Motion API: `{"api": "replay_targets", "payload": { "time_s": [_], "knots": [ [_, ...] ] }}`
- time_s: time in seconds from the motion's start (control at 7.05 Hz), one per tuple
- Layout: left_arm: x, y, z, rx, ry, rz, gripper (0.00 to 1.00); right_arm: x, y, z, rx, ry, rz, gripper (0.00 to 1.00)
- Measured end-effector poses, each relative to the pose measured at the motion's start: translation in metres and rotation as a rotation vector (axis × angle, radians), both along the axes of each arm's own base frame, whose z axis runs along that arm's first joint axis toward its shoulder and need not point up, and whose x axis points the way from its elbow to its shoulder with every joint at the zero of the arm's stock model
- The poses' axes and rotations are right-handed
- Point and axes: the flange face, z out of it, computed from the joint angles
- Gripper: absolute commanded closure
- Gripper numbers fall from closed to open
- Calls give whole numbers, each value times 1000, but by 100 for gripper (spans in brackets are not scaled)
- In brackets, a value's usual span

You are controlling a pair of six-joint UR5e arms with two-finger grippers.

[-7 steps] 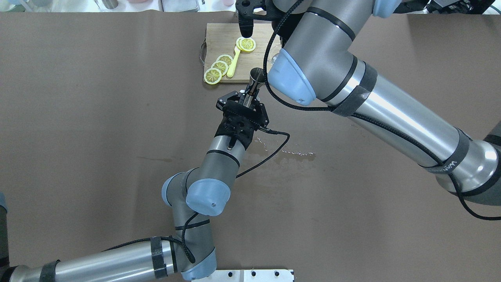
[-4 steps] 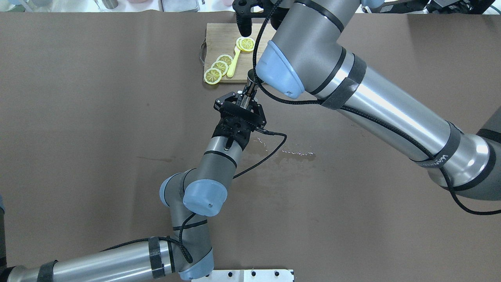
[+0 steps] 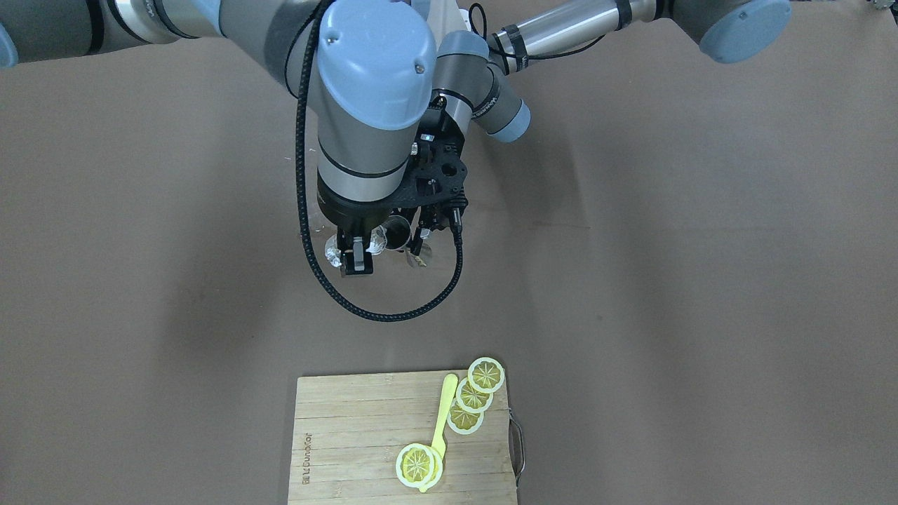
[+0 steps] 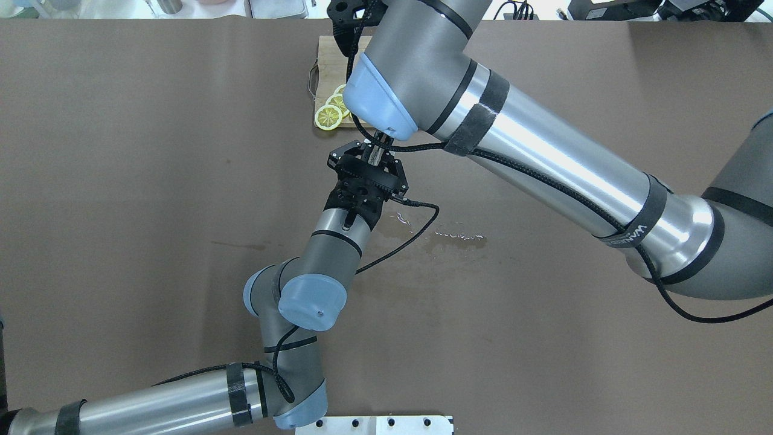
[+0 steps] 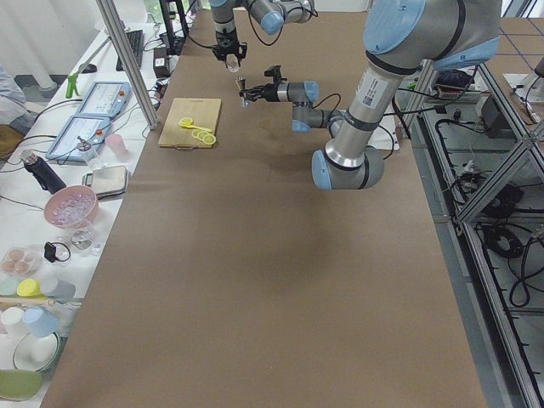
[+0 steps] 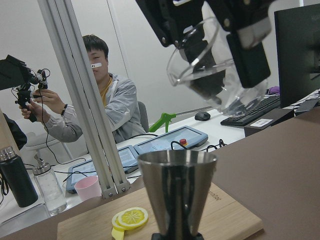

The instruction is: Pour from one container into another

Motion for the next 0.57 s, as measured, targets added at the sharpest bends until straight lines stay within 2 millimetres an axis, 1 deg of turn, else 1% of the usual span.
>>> {"api": "replay_targets", "payload": {
  "time_s": [0.28,0.57],
  "knots": [
    [-2,-3,0,1,1,4,100,-7,6,-7,-4,33,-15,100],
    [-2,-5,0,1,0,5,100,-7,9,-9,0,61,-34,100]
  ]
}}
